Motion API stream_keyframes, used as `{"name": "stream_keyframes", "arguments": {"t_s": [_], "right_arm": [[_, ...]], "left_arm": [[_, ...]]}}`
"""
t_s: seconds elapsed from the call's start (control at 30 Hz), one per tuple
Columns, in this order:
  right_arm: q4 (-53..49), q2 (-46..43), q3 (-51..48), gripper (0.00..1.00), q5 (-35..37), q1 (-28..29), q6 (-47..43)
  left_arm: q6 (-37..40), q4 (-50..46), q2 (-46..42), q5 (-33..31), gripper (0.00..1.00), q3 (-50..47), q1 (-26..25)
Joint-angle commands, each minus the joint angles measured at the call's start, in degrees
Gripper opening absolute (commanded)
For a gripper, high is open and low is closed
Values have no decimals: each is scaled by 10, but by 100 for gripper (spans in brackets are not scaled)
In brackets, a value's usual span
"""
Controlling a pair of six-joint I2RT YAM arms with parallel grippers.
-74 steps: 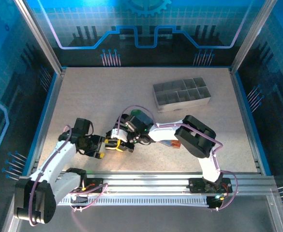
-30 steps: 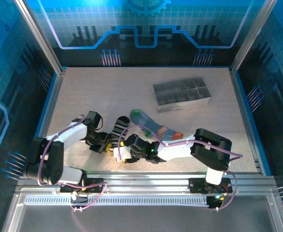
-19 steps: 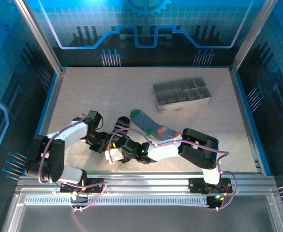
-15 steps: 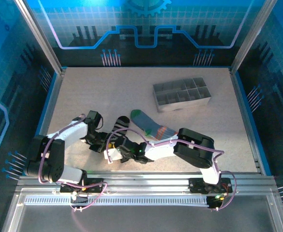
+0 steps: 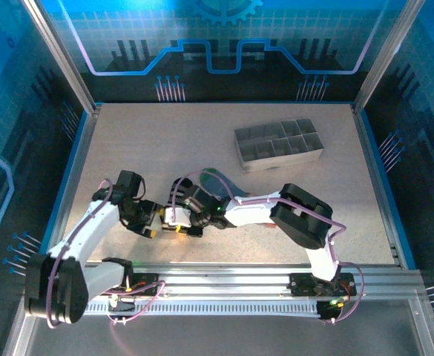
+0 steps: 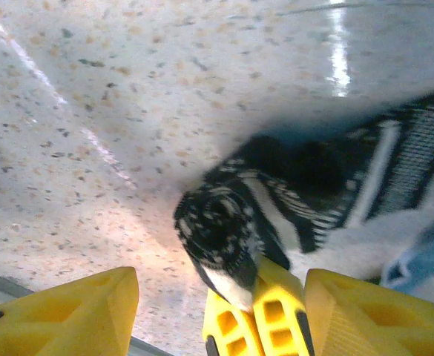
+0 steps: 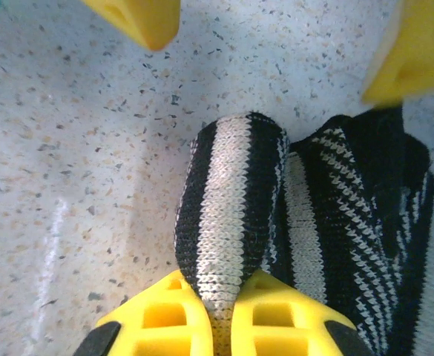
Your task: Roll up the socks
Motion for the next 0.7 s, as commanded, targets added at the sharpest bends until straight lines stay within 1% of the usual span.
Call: {"name": "stream_keyframes", "arguments": {"t_s": [0.0,0.13,0.2,0.33,0.43,0.53,0.57,0.67], "right_arm": [[-124,49,1,0,-134,-22,67],[-163,83,31,0,-186,-42,95],[-186,97,50,0,-193,-49,105],[-229,123,83,0,-203,-57,110],[-245,134,97,0,-209,-60,116],[-257,144,110,0,-215,-64,125],[-257,146,111,0,-217,-66,130],[-262,154,124,0,-226,-71,147]], "left_arm": [[3,22,-35,20,60,-24,7],[-4,57,-61,49,57,-58,0],[-14,73,-73,56,55,-77,-11],[-59,125,-84,59,55,-120,-38],[-78,161,-74,43,56,-132,-53],[-73,188,-51,32,58,-132,-61],[-68,188,-39,29,57,-132,-63],[-58,163,-9,20,49,-139,-71]]}}
